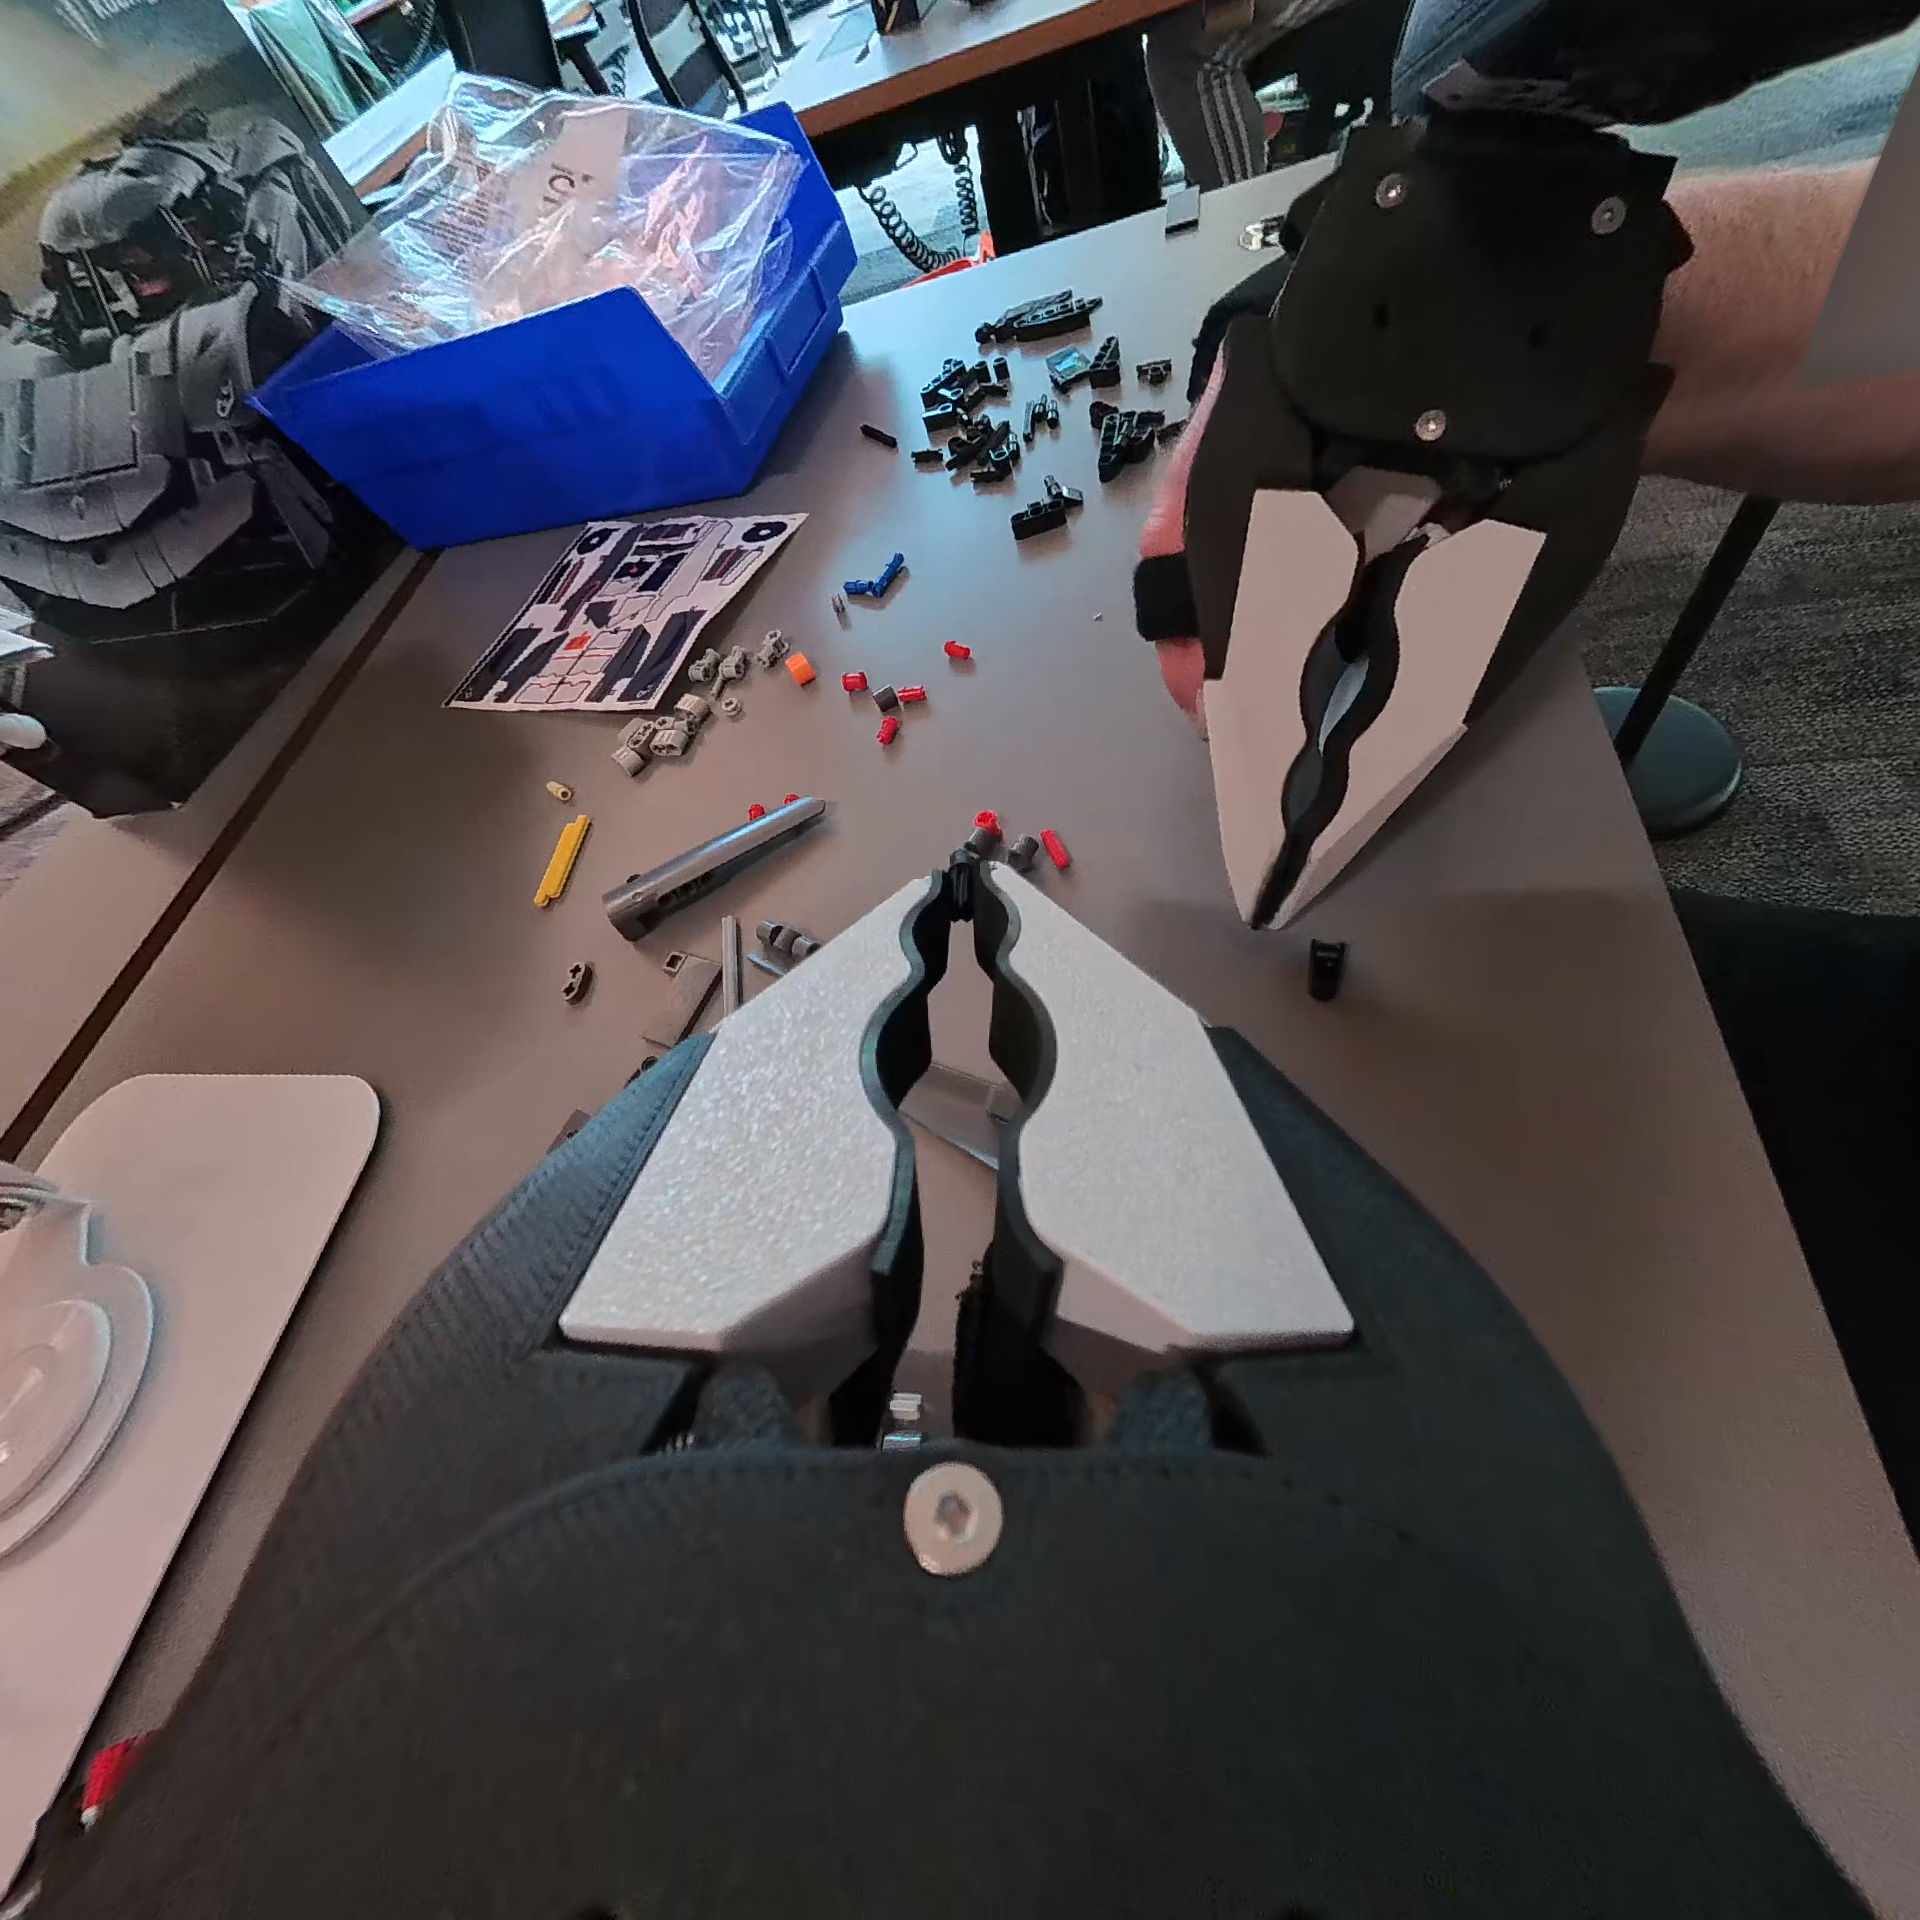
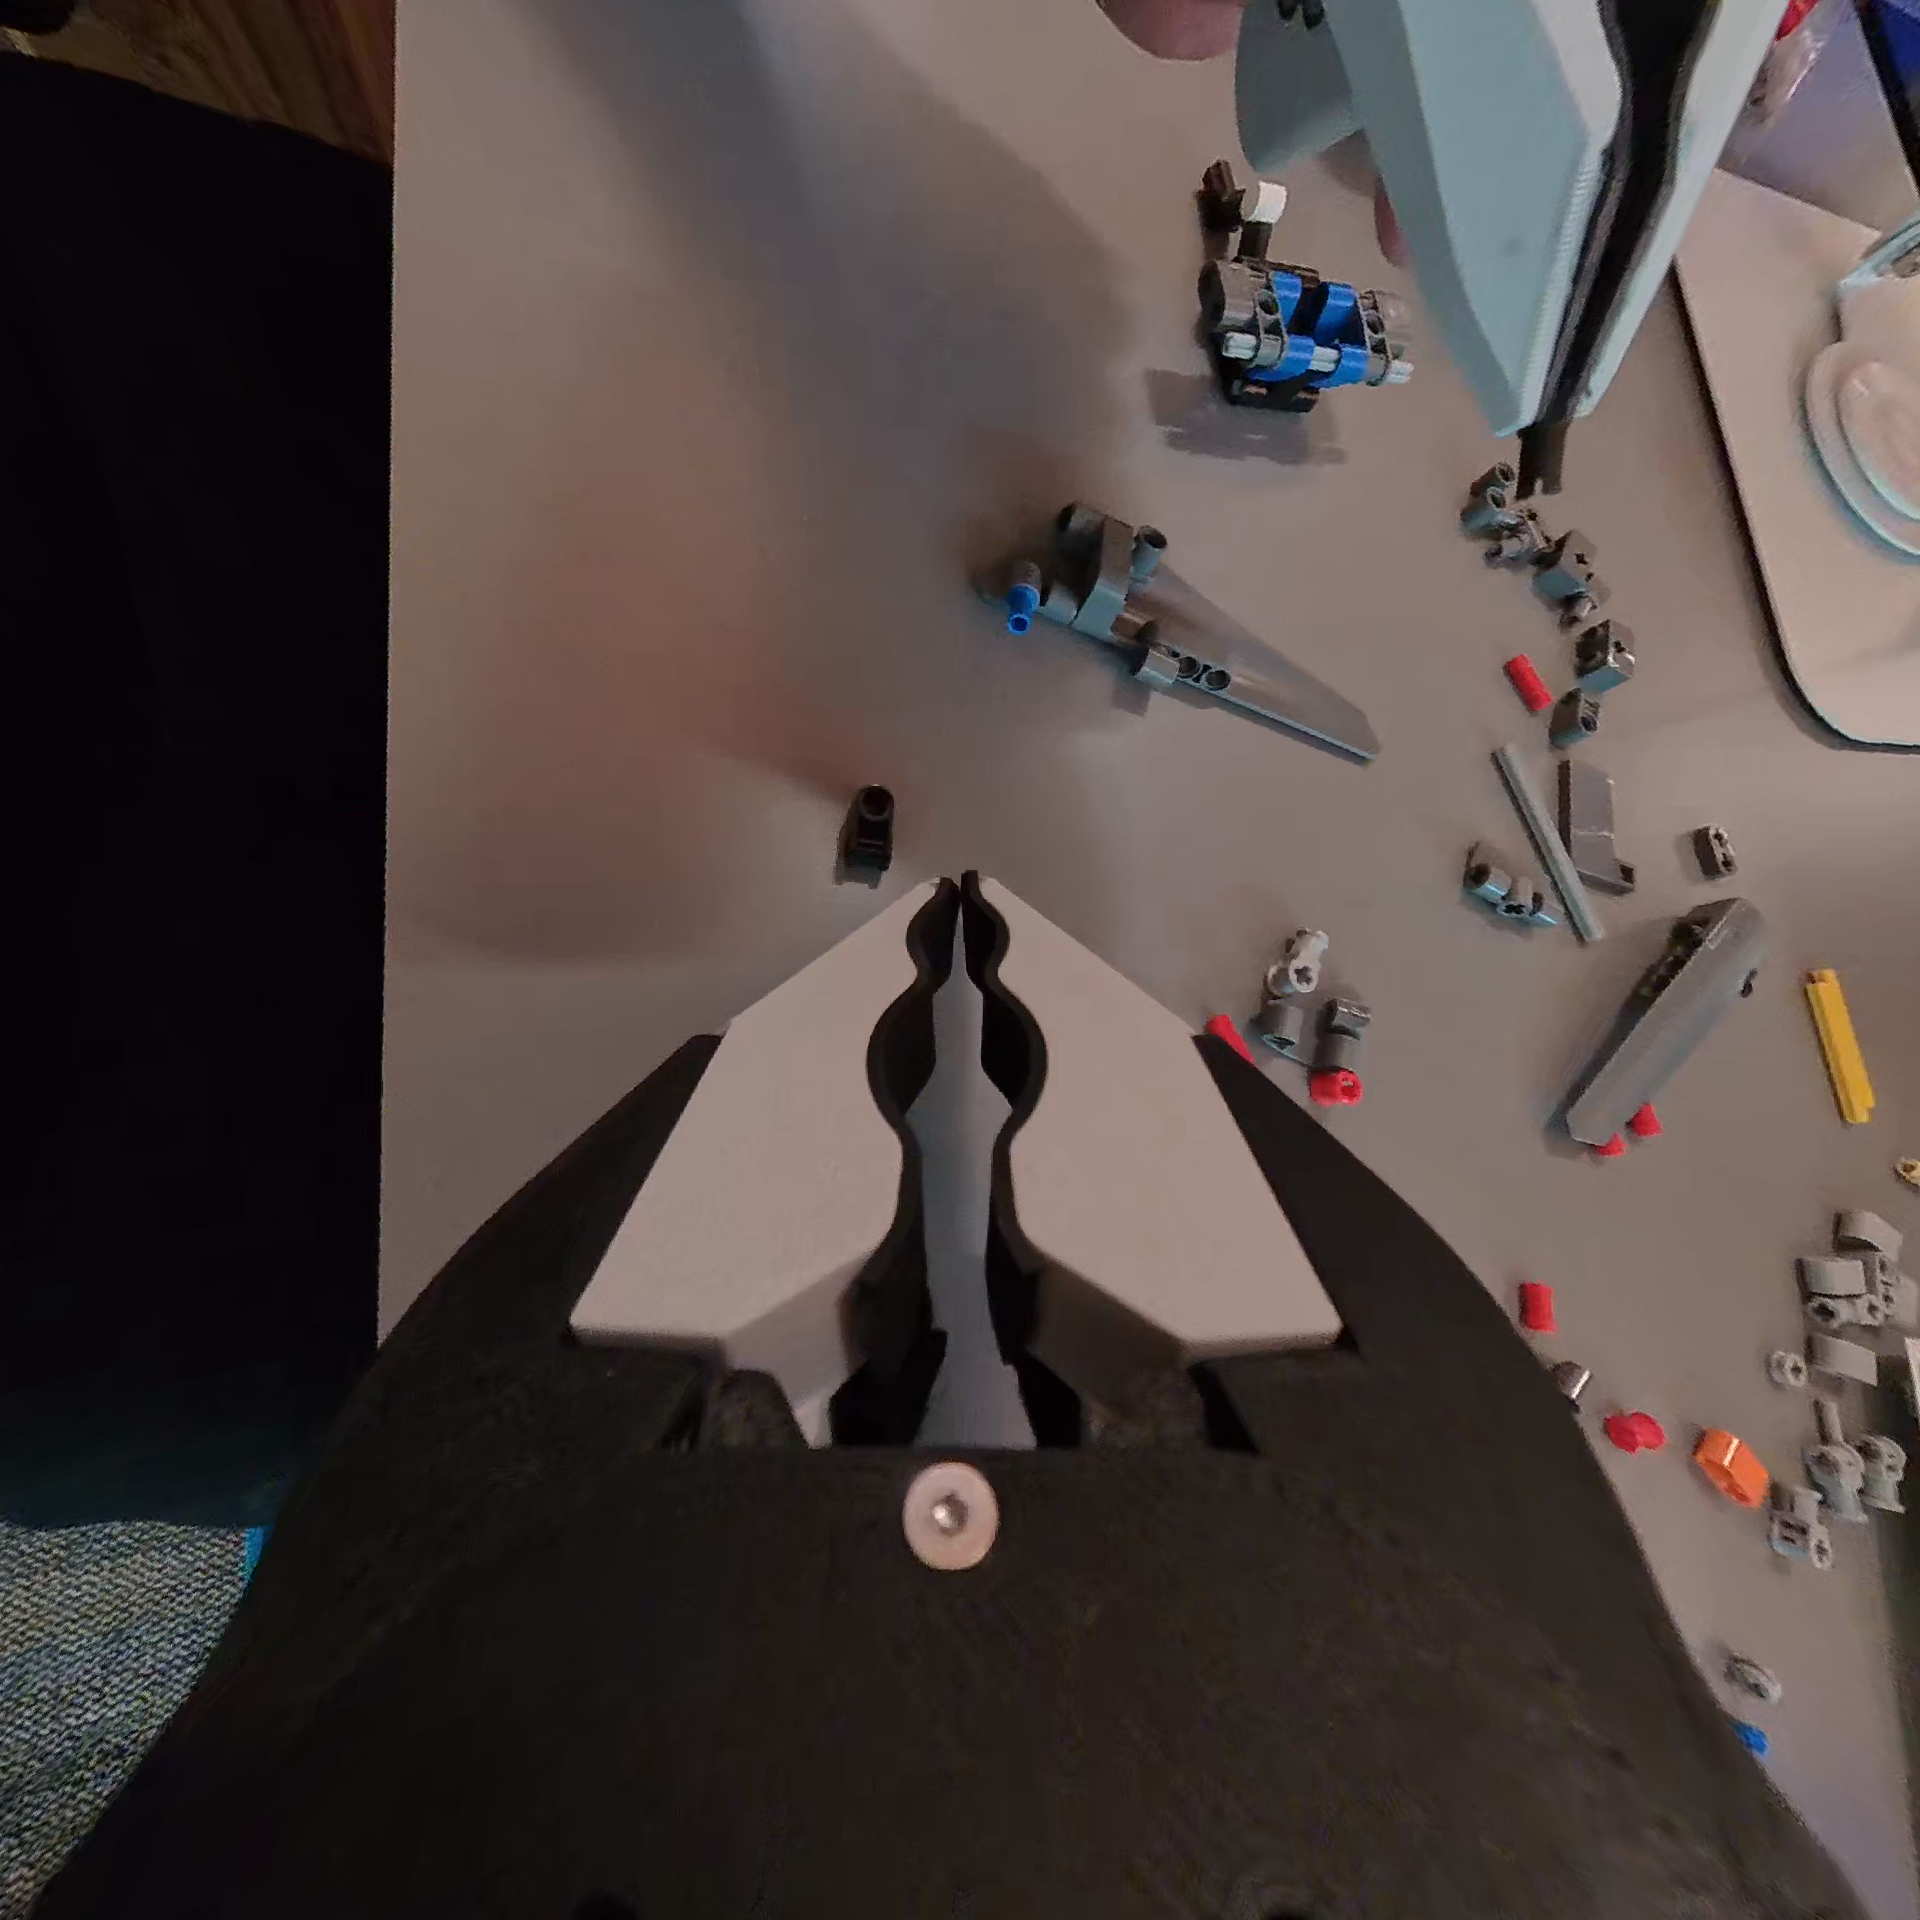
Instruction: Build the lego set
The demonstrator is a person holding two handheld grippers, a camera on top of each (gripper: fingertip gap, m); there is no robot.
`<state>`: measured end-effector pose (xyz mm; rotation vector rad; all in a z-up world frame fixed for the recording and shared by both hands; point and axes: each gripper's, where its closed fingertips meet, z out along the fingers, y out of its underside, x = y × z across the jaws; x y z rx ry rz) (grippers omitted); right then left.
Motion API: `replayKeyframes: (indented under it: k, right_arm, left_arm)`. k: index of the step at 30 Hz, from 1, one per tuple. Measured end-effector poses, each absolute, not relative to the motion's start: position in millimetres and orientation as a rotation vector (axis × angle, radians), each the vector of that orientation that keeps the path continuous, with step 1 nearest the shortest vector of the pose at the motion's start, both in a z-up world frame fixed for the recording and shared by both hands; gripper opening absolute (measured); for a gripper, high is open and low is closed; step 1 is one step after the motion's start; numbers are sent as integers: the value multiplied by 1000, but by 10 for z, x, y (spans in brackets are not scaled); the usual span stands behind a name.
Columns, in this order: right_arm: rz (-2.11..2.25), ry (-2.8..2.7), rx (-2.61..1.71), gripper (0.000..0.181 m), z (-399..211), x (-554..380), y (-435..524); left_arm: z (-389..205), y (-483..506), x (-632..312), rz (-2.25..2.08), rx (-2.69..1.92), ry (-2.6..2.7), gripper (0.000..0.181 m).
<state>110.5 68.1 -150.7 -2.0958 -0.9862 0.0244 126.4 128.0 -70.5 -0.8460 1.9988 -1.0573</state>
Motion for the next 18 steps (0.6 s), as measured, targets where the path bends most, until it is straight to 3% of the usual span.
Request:
replayKeyframes:
  k: [6, 18]
  right_arm:
    - [116, -934, -2127, 8, -1527, 1094, 609]
    - [222, -879, -2118, 15, -1525, 1008, 510]
  left_arm:
    - [-843, 1146, 1160, -963, -758, 2143, 1]
    - [-1425, 717, 913, -356, -308, 2531, 1]
